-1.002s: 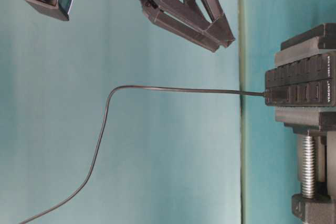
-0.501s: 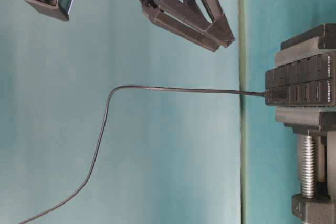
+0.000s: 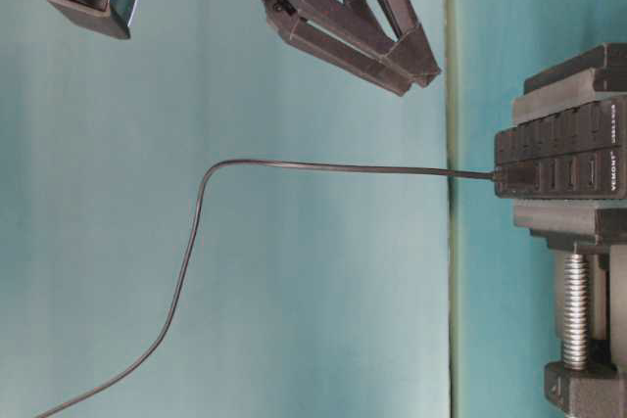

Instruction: Insert the USB into the center port of the fixed hub

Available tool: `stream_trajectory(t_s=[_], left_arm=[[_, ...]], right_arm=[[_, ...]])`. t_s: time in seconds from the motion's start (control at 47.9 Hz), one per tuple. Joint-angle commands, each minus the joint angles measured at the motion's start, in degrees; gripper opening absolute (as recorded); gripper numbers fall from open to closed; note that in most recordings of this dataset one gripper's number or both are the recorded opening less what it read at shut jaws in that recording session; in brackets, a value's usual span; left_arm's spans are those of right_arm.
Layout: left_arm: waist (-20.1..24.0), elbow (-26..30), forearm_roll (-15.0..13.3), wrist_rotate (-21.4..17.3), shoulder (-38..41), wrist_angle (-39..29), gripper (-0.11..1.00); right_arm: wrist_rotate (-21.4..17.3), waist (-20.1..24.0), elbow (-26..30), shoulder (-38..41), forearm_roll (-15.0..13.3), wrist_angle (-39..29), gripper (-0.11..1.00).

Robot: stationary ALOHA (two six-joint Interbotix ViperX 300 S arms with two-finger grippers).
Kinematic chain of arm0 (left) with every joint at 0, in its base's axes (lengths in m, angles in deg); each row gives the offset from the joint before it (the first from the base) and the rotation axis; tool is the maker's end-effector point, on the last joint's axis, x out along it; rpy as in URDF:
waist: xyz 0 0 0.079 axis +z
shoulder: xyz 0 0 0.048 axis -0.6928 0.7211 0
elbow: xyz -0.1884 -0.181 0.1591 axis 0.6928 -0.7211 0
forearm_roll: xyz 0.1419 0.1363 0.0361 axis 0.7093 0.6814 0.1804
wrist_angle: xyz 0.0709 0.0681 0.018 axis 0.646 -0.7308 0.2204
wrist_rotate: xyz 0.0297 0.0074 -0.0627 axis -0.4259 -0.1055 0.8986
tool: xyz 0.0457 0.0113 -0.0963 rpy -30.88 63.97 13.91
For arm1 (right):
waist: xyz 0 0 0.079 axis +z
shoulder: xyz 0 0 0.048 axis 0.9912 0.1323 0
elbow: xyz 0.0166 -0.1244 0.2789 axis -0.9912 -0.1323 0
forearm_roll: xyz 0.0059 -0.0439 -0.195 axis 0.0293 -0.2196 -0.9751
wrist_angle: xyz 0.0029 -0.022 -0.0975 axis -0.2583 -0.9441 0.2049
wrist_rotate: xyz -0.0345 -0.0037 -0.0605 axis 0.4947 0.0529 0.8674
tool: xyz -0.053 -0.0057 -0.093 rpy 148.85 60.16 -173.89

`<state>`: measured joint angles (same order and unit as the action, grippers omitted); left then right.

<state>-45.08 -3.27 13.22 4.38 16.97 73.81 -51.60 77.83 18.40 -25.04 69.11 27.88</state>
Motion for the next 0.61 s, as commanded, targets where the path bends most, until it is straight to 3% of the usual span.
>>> stream_trajectory(t_s=[0.0, 0.585], left_arm=[[0.0, 0.79, 0.09, 0.0, 0.26, 0.53, 0.0], [-0.09, 0.62, 0.09, -0.35, 0.35, 0.53, 0.0]], right_arm=[[-0.44, 0.26, 1.14, -0.35, 0.0, 0.53, 0.68], [-0.44, 0.26, 1.32, 0.18, -0.09, 0.7, 0.68]])
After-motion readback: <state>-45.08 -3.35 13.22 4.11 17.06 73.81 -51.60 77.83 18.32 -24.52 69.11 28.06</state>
